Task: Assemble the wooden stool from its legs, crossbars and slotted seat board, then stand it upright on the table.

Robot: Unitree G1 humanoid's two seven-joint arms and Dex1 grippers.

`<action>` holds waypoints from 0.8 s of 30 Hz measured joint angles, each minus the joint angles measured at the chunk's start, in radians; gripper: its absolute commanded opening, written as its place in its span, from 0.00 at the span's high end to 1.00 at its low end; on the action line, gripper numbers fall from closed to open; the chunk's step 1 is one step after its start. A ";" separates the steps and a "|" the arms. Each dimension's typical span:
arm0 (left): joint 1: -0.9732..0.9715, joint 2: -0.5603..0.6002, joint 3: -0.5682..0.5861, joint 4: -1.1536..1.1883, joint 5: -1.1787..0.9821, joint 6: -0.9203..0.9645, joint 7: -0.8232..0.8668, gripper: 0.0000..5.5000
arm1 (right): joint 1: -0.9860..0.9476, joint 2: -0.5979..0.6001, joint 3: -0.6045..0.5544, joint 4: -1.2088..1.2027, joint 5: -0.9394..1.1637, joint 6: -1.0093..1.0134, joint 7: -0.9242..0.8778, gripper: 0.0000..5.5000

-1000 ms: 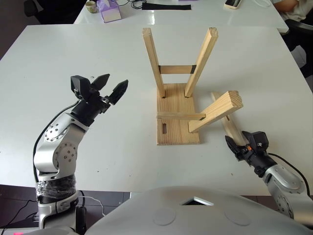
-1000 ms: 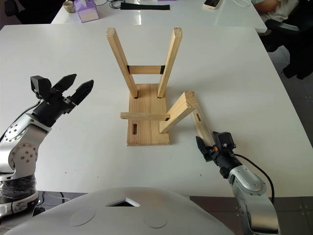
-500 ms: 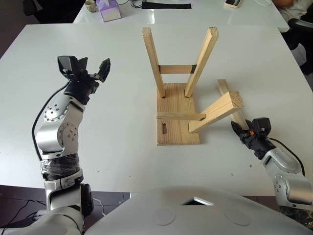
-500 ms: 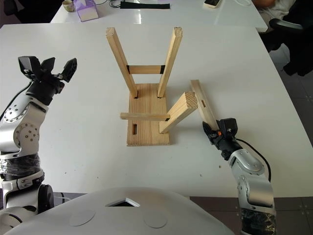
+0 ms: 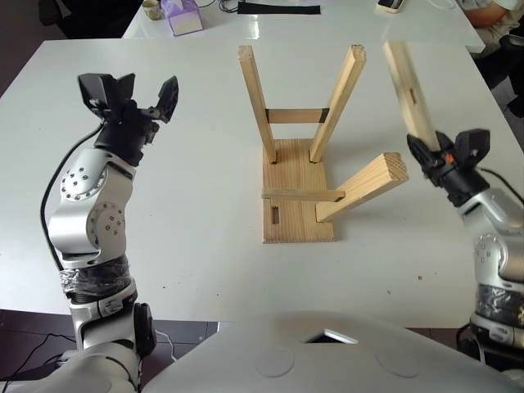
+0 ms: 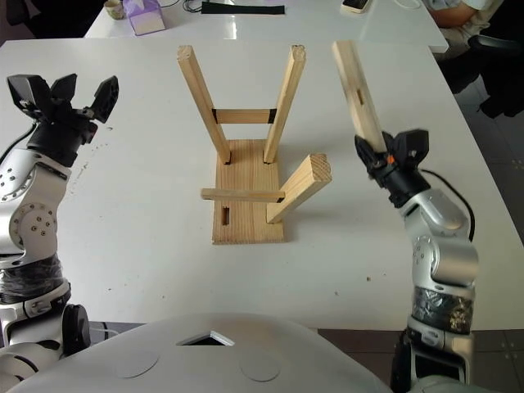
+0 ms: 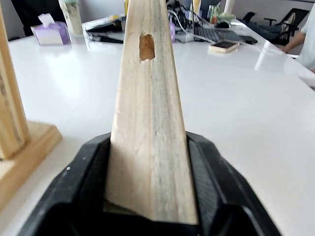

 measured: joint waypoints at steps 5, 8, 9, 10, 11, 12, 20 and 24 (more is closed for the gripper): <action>-0.100 0.012 -0.022 -0.022 -0.044 0.046 -0.021 0.23 | -0.248 -0.059 -0.022 -0.018 0.132 0.077 0.027 0.63; -0.141 0.011 -0.066 -0.035 -0.070 0.080 -0.044 0.23 | -0.374 -0.084 -0.020 -0.038 0.242 0.146 0.072 0.63; -0.153 0.007 -0.074 -0.050 -0.113 0.100 -0.056 0.23 | -0.420 -0.103 -0.019 -0.048 0.286 0.172 0.095 0.63; -0.161 0.001 -0.077 -0.068 -0.165 0.117 -0.079 0.23 | -0.459 -0.116 -0.018 -0.057 0.328 0.197 0.121 0.63; -0.168 -0.005 -0.081 -0.095 -0.225 0.130 -0.105 0.23 | -0.499 -0.132 -0.013 -0.069 0.374 0.220 0.153 0.63; -0.174 -0.010 -0.080 -0.117 -0.286 0.140 -0.125 0.23 | -0.529 -0.148 -0.008 -0.080 0.407 0.242 0.186 0.63; -0.204 -0.010 -0.086 -0.132 -0.434 0.130 -0.248 0.23 | -0.584 -0.219 0.066 -0.112 0.570 0.357 0.363 0.63; -0.192 -0.007 -0.117 -0.154 -0.436 0.119 -0.304 0.23 | -0.595 -0.242 0.091 -0.116 0.592 0.382 0.426 0.63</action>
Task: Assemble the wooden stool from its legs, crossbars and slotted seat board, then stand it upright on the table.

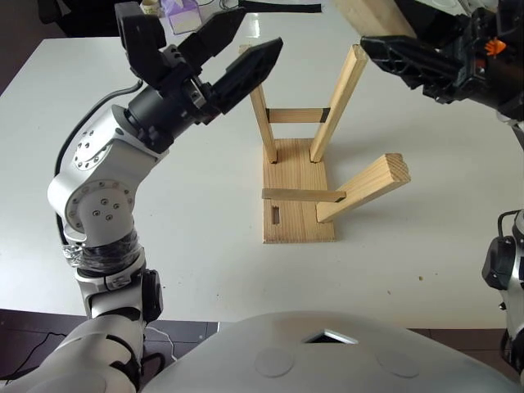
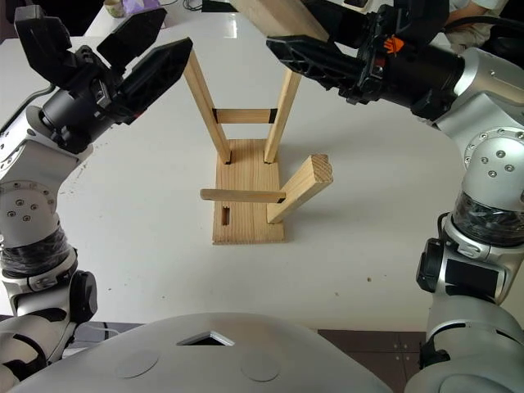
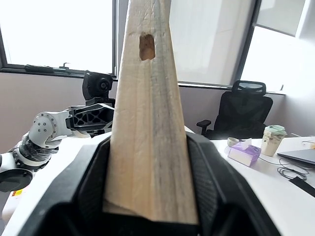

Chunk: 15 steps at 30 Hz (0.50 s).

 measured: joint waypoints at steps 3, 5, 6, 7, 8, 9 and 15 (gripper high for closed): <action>0.007 0.008 -0.018 -0.021 0.004 -0.015 -0.030 0.23 | -0.006 -0.021 0.017 0.007 0.004 0.011 0.051 0.63; 0.015 0.013 -0.024 -0.028 0.005 -0.022 -0.045 0.23 | -0.010 -0.040 0.023 0.014 0.009 0.017 0.087 0.63; 0.018 0.014 -0.024 -0.029 0.005 -0.024 -0.046 0.23 | -0.010 -0.047 0.026 0.016 0.012 0.018 0.097 0.63; 0.024 0.016 -0.024 -0.033 0.002 -0.027 -0.050 0.23 | -0.012 -0.057 0.029 0.019 0.015 0.021 0.117 0.63; 0.028 0.019 -0.024 -0.040 -0.001 -0.027 -0.052 0.23 | -0.014 -0.064 0.032 0.024 0.015 0.025 0.134 0.63; 0.028 0.019 -0.024 -0.047 -0.007 -0.029 -0.054 0.23 | -0.016 -0.071 0.036 0.026 0.015 0.026 0.146 0.63; 0.028 0.021 -0.024 -0.069 -0.052 -0.033 -0.046 0.23 | -0.036 -0.087 0.049 0.029 0.016 0.030 0.170 0.63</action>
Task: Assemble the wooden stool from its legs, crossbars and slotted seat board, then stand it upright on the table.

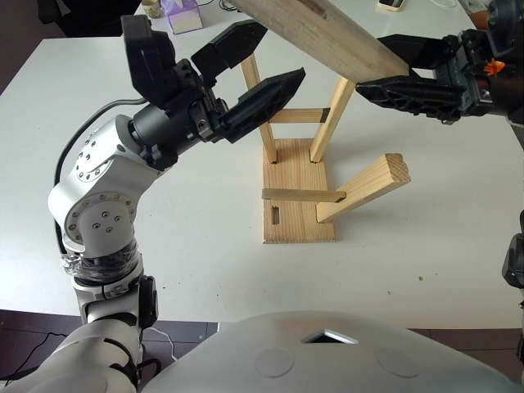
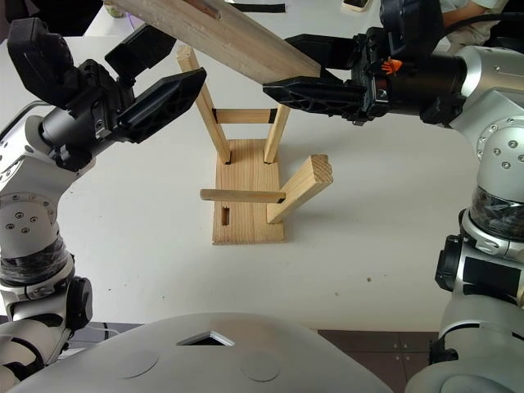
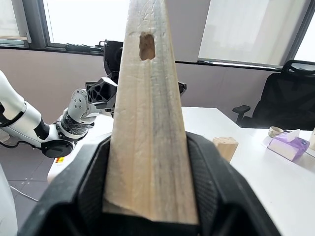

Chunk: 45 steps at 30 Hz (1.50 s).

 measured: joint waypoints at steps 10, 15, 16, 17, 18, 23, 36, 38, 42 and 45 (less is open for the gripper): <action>0.000 0.021 0.002 0.003 -0.028 -0.001 0.004 0.23 | -0.013 0.001 0.000 -0.003 0.000 0.000 -0.009 0.63; -0.001 0.030 0.000 0.022 -0.034 0.000 0.003 0.23 | -0.007 0.005 0.000 -0.016 -0.002 -0.007 -0.015 0.63; -0.001 0.032 0.001 0.028 -0.043 0.002 0.003 0.23 | -0.005 0.005 0.000 -0.017 -0.002 -0.010 -0.016 0.63; -0.002 0.032 0.001 0.030 -0.050 0.003 0.004 0.23 | -0.003 0.005 0.000 -0.018 -0.003 -0.013 -0.016 0.63; -0.005 0.032 0.003 0.041 -0.062 0.003 0.003 0.23 | -0.002 0.006 0.000 -0.018 -0.005 -0.017 -0.016 0.63; -0.023 0.033 0.013 0.089 -0.098 0.006 0.003 0.23 | -0.001 0.009 0.005 -0.017 -0.023 -0.025 -0.016 0.63; -0.077 0.027 0.016 0.086 -0.213 0.011 -0.031 0.23 | -0.033 0.006 0.000 0.066 0.115 0.073 0.051 0.63; -0.096 0.020 0.016 0.072 -0.229 0.000 -0.030 0.23 | -0.047 0.006 0.000 0.077 0.127 0.091 0.051 0.63; -0.112 0.017 0.007 0.048 -0.233 -0.004 -0.030 0.23 | -0.056 0.006 0.003 0.084 0.134 0.105 0.064 0.63; -0.116 0.016 -0.002 0.049 -0.233 -0.004 -0.029 0.23 | -0.057 0.004 0.014 0.085 0.132 0.105 0.088 0.63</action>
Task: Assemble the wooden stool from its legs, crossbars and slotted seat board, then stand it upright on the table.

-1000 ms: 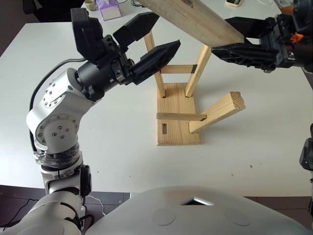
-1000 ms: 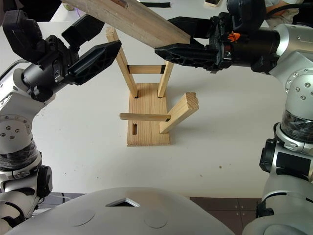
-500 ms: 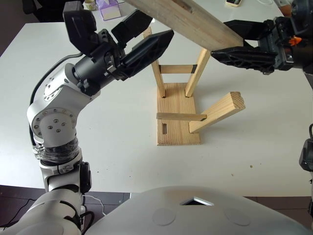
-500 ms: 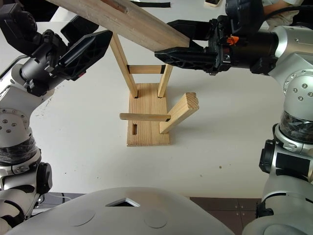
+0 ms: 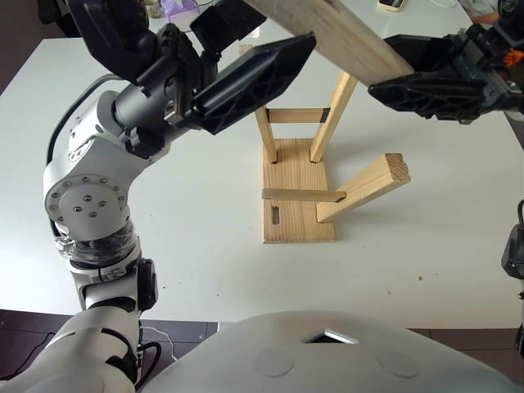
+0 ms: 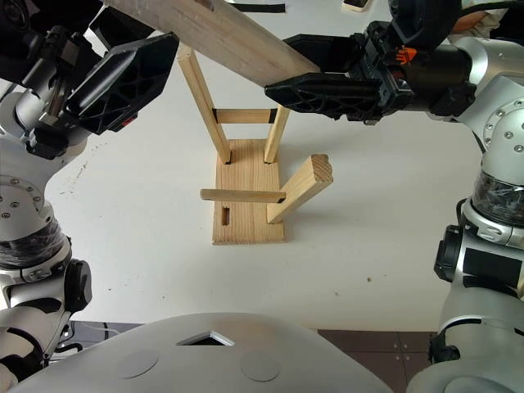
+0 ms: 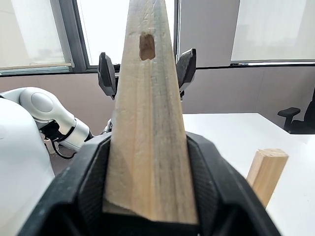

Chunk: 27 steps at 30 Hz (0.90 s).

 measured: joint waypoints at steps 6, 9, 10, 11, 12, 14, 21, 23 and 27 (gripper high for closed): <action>-0.016 0.001 -0.008 -0.005 -0.010 0.000 -0.003 0.23 | 0.000 -0.011 0.029 -0.009 -0.014 -0.001 0.061 0.63; -0.020 0.005 -0.019 -0.014 -0.014 0.000 -0.015 0.27 | 0.000 -0.011 0.032 -0.009 -0.024 -0.003 0.072 0.63; -0.020 0.007 -0.021 -0.015 -0.014 0.000 -0.019 0.30 | 0.000 -0.011 0.032 -0.008 -0.026 -0.004 0.075 0.63; -0.020 0.009 -0.022 -0.016 -0.014 0.000 -0.021 0.33 | 0.000 -0.011 0.032 -0.008 -0.028 -0.004 0.078 0.63; -0.019 0.010 -0.024 -0.016 -0.014 0.000 -0.024 0.36 | 0.000 -0.011 0.032 -0.007 -0.034 -0.006 0.082 0.63; -0.019 0.010 -0.025 -0.018 -0.014 0.000 -0.030 0.42 | 0.000 -0.011 0.032 -0.003 -0.038 -0.009 0.087 0.63; 0.004 0.011 -0.024 -0.029 -0.020 -0.003 -0.053 0.62 | 0.000 -0.015 0.040 0.010 -0.056 -0.010 0.116 0.63; 0.009 0.012 -0.022 -0.029 -0.020 -0.004 -0.053 0.62 | -0.001 -0.015 0.045 0.012 -0.057 -0.010 0.117 0.63; 0.020 0.015 -0.021 -0.027 -0.018 -0.004 -0.056 0.62 | -0.008 -0.015 0.062 0.023 -0.068 -0.012 0.127 0.63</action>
